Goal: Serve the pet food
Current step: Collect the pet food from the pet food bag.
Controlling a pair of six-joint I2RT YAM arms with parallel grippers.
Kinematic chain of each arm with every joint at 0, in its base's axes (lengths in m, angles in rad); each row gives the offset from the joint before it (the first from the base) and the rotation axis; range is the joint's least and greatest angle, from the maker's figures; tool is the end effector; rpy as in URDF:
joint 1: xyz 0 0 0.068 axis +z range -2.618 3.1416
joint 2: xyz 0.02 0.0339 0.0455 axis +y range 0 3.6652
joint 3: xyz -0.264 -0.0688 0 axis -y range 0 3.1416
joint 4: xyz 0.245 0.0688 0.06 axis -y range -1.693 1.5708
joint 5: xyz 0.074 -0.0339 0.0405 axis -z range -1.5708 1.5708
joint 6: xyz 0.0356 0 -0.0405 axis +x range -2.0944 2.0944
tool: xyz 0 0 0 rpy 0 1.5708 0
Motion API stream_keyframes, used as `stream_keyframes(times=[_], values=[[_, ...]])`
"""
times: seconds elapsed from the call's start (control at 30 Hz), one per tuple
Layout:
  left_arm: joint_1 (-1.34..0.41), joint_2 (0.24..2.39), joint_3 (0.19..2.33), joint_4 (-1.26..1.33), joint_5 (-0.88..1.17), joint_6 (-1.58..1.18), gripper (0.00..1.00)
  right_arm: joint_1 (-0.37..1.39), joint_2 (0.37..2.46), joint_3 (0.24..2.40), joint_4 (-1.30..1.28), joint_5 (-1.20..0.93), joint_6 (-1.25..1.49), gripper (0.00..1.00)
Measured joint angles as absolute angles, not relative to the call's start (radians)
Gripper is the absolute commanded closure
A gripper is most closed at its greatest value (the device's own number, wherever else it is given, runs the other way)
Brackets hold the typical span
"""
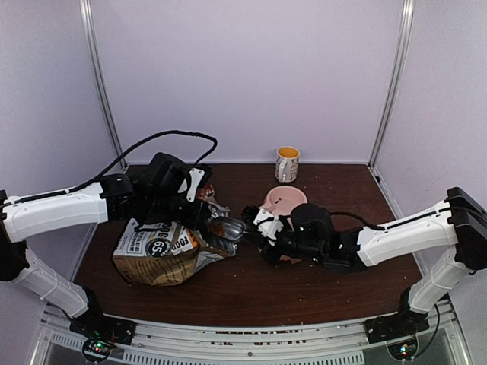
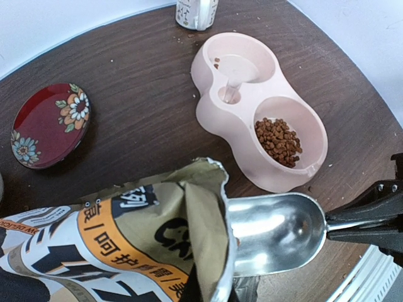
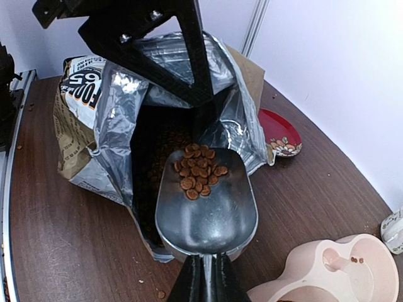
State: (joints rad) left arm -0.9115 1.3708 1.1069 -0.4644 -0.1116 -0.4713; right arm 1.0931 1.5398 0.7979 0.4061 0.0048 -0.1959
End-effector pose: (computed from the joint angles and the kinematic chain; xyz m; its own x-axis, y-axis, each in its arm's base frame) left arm 0.1877 -0.2358 0.2935 -0.6968 0.1625 -0.6986 0.4694 0.8398 -0.2728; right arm 0.1548 0.2987 0.2199 0.0239 -0.3773 -0.9258 -0.8985 0.3979 -0.1853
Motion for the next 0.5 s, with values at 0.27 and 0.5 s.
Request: stream_keyframes(times=[0.27, 0.5], values=[[-0.912, 1.371, 1.106, -0.462, -0.114, -0.48, 1.0, 1.092, 1.54, 0.695, 0.611, 0.03, -0.19, 1.0], [-0.912, 1.371, 1.105, -0.456, -0.121, -0.484, 1.0, 1.091, 1.511, 0.626, 0.692, 0.051, -0.189, 1.0]])
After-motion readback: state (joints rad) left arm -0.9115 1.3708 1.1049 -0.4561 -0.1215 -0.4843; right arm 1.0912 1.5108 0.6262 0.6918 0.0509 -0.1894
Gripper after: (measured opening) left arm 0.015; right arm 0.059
